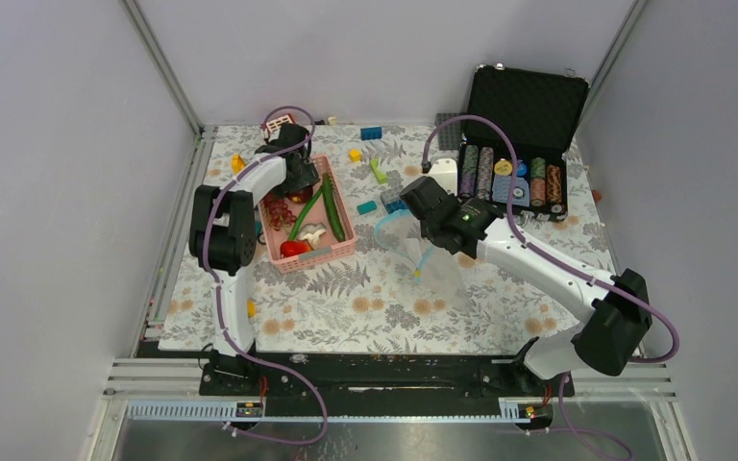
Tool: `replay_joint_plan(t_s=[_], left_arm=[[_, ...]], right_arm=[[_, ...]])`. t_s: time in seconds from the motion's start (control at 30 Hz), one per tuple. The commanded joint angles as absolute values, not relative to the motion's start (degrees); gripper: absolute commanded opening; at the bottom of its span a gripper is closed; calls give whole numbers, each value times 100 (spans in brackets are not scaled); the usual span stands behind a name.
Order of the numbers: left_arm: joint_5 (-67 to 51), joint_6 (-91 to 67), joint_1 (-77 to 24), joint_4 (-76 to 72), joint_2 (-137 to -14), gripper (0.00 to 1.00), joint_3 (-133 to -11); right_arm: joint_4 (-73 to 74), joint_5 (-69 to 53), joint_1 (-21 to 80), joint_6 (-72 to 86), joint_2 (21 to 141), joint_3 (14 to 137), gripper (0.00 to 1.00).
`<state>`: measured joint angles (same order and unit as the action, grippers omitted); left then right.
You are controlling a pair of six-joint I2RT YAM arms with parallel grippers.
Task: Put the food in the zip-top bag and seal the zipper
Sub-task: Pick up the fake vegetable from the bin.
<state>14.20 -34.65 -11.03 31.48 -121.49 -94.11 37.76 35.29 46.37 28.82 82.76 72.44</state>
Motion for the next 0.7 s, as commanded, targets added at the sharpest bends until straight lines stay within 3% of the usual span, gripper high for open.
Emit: replay_joint_plan(t_s=[0.0,0.23,0.5,0.67], left_arm=[[1074,-3542,-1061,3053,-12155,45,-9503],[358,-3662,-1060,3018,-11237,10,-9198],[-891,-3896,-1279,1862,-8869,1,-7265],[-2046,-4015,-2083,843,-7900,1,-6364]], right_arm=[[3622,3655,4579,2944,8182,7217,0],[3629,3648,4579,2949,8042,7198,0],[3686,3602,4579,3192,7886,7148,0],[3724,3215,4579,3472,7885,7227,0]])
